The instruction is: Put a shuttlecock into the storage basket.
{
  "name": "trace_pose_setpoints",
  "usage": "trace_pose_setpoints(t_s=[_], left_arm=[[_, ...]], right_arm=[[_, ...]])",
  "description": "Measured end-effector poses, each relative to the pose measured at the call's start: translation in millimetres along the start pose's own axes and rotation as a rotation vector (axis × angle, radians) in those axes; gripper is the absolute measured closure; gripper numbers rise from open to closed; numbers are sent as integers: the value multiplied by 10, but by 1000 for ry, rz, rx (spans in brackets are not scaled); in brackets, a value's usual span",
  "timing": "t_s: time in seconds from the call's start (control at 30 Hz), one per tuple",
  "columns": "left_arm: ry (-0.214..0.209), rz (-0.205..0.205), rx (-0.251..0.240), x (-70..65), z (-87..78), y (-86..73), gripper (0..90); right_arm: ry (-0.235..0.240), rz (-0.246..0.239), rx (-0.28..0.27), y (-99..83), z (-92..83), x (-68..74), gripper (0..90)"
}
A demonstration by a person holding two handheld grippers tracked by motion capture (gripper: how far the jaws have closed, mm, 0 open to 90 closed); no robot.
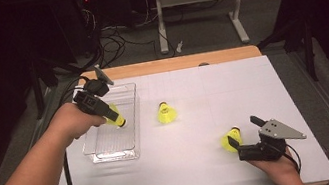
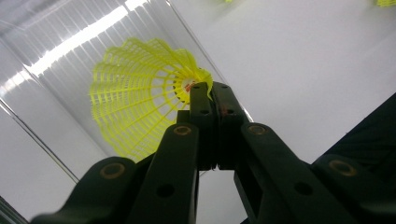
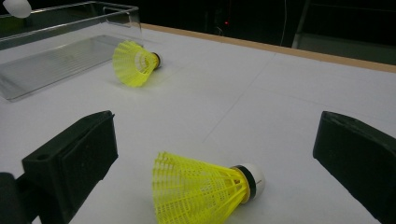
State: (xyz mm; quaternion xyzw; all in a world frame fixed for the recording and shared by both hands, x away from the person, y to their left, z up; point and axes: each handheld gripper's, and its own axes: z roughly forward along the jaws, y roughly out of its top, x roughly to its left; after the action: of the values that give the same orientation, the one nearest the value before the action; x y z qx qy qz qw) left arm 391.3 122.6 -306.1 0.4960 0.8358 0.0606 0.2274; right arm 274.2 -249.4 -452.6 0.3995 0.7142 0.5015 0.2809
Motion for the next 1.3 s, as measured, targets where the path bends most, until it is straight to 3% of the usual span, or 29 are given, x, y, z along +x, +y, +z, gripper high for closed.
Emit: trace_pose_setpoints(t_s=[0.27, 0.33, 0.8, 1.03, 1.3], left_arm=[[17, -24, -6, 37, 31, 83, 891], [16, -11, -10, 51, 44, 100, 891], [37, -34, -17, -6, 210, 143, 891], [32, -10, -7, -35, 323, 127, 891], [36, -10, -7, -73, 435, 119, 891]], right_arm=[[-1, 3, -2, 0, -2, -5, 5], [-1, 3, -2, 0, -1, -5, 4], [0, 3, -2, -1, -8, -4, 4], [-2, 2, -3, -1, -13, -10, 5], [-1, 2, -4, 0, -11, -9, 4]])
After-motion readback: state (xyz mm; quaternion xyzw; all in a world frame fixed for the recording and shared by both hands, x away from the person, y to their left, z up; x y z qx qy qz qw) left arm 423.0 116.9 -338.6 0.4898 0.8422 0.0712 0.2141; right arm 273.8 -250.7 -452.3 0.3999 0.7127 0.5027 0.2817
